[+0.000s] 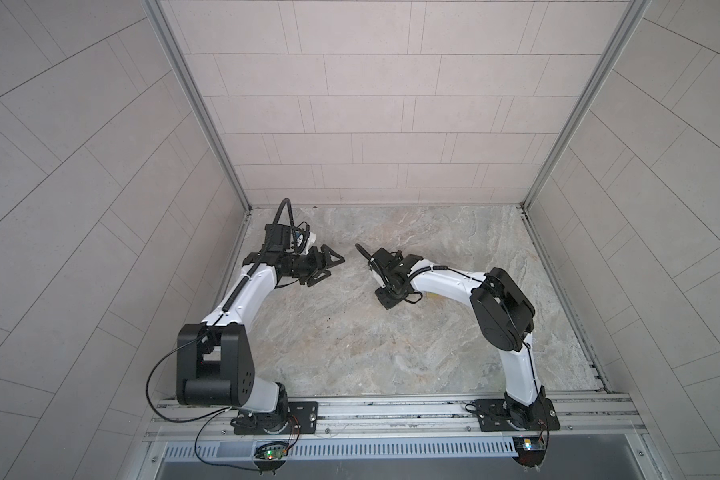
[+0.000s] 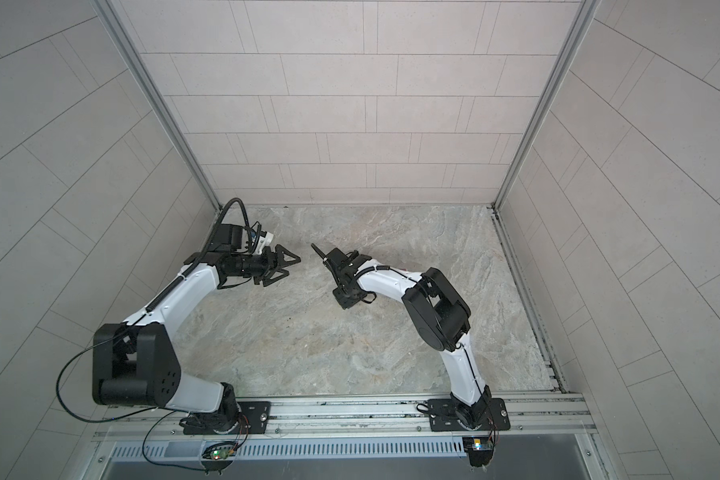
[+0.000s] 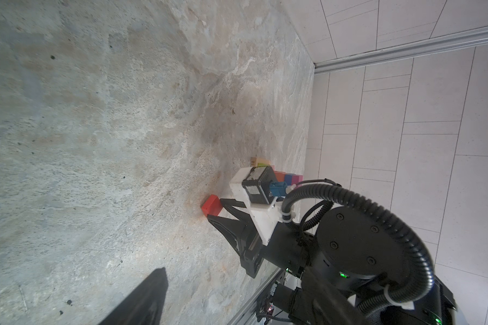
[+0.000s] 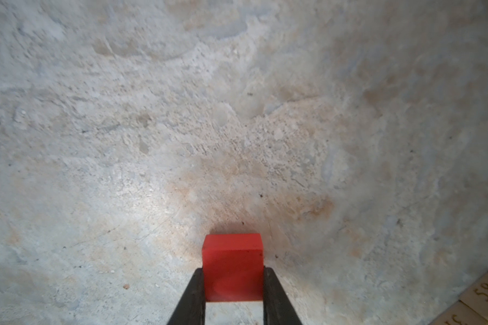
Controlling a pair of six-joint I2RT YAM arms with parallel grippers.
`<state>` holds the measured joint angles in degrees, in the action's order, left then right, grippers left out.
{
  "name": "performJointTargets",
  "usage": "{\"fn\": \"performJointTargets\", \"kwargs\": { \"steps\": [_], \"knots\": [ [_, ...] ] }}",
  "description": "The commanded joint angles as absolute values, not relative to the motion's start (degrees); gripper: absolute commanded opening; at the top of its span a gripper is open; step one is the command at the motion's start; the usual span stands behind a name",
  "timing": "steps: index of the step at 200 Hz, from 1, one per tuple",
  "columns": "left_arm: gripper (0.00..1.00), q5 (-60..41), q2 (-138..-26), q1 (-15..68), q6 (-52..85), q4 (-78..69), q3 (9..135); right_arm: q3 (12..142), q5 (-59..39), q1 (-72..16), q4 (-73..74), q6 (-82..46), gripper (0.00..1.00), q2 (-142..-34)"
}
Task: Build the wood block tower
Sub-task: 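Lift the red cube with the right gripper off the table, then carry the red cube with the right gripper over the tower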
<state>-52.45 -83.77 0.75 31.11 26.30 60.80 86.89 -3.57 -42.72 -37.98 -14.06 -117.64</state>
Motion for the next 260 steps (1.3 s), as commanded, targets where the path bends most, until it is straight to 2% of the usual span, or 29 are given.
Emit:
{"fn": "performJointTargets", "kwargs": {
  "steps": [1,70,150,224,260],
  "knots": [
    [0.81,-52.8,-82.8,0.4,31.0,25.8,60.1,88.1,-3.0,-42.4,-39.7,-16.6,0.29,-116.3],
    [0.81,-52.9,-82.7,0.5,31.0,25.8,60.0,87.8,-3.3,-41.7,-40.4,-17.9,0.31,-117.0],
    [0.81,-52.9,-82.7,0.5,31.0,25.8,60.1,88.4,-3.5,-41.7,-40.4,-18.1,0.41,-118.9],
    [0.81,-52.9,-82.6,0.4,30.9,26.0,60.1,89.1,-3.5,-41.7,-40.5,-18.0,0.40,-120.1],
    [0.82,-52.8,-82.6,0.5,30.9,25.9,60.1,89.1,-2.8,-41.7,-40.6,-18.1,0.34,-119.8]
  ]
}}
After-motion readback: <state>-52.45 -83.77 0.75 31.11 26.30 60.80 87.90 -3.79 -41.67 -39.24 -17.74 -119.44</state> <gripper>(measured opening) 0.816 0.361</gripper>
